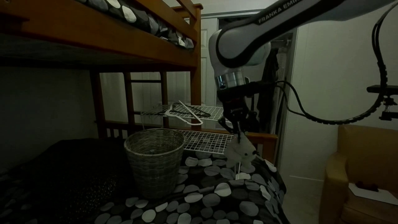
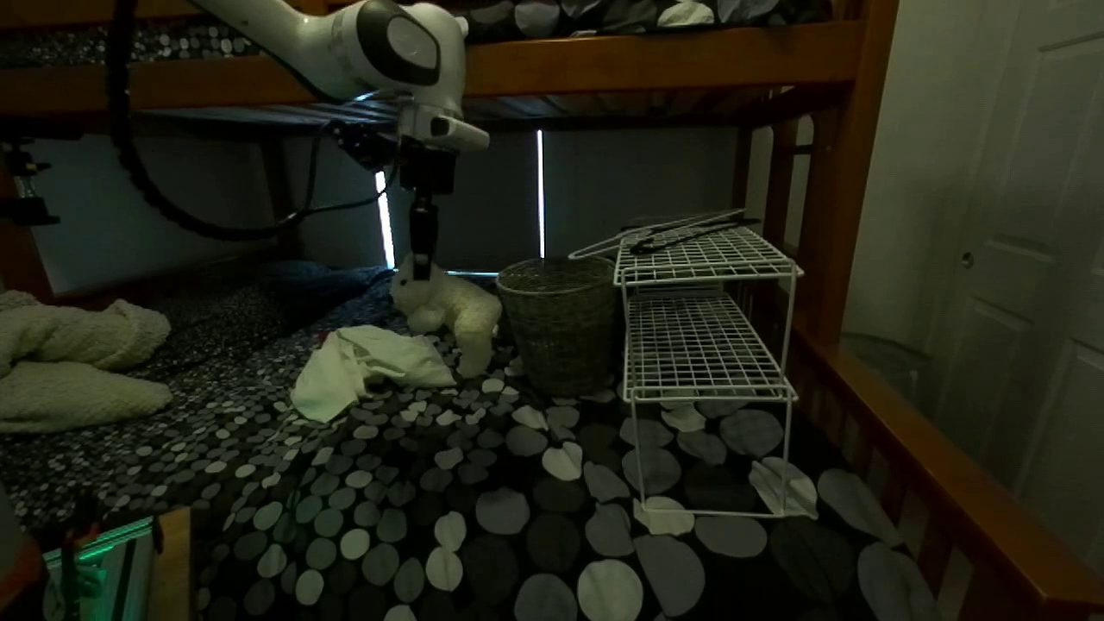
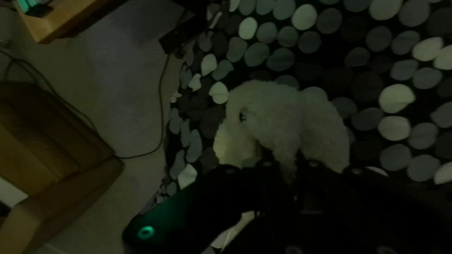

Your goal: Shift the stuffed animal to the rack below it

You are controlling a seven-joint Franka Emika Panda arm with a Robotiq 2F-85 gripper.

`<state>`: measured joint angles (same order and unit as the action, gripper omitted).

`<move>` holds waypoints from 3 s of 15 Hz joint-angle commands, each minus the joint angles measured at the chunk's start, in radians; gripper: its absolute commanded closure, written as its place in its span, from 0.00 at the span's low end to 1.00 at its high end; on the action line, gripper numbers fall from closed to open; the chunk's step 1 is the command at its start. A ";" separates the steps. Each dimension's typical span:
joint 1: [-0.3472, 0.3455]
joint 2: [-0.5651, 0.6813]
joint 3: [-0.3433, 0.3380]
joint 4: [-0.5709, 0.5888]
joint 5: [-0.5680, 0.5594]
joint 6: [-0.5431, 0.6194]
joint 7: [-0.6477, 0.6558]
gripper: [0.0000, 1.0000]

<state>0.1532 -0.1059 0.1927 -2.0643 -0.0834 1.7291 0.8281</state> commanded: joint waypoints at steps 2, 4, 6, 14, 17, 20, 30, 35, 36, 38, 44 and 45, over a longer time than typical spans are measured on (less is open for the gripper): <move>0.001 0.011 0.013 -0.042 -0.074 -0.002 0.059 0.89; 0.002 0.018 0.013 -0.050 -0.093 -0.002 0.074 0.89; 0.004 -0.003 0.023 -0.074 -0.158 0.069 0.135 0.97; -0.003 0.153 0.020 -0.064 -0.563 0.393 0.422 0.97; 0.039 0.251 0.009 0.016 -0.737 0.268 0.541 0.97; 0.097 0.364 0.006 0.136 -0.874 0.100 0.604 0.97; 0.146 0.479 -0.001 0.262 -0.911 -0.027 0.602 0.97; 0.138 0.501 -0.018 0.243 -0.908 0.144 0.888 0.97; 0.134 0.506 -0.024 0.231 -0.914 0.178 0.936 0.97; 0.123 0.504 -0.043 0.200 -0.927 0.246 1.030 0.97; 0.072 0.479 -0.132 0.115 -1.105 0.595 1.308 0.97; 0.062 0.475 -0.148 0.106 -1.159 0.653 1.359 0.97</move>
<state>0.2405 0.4094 0.0784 -1.8953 -1.1190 2.2400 2.0438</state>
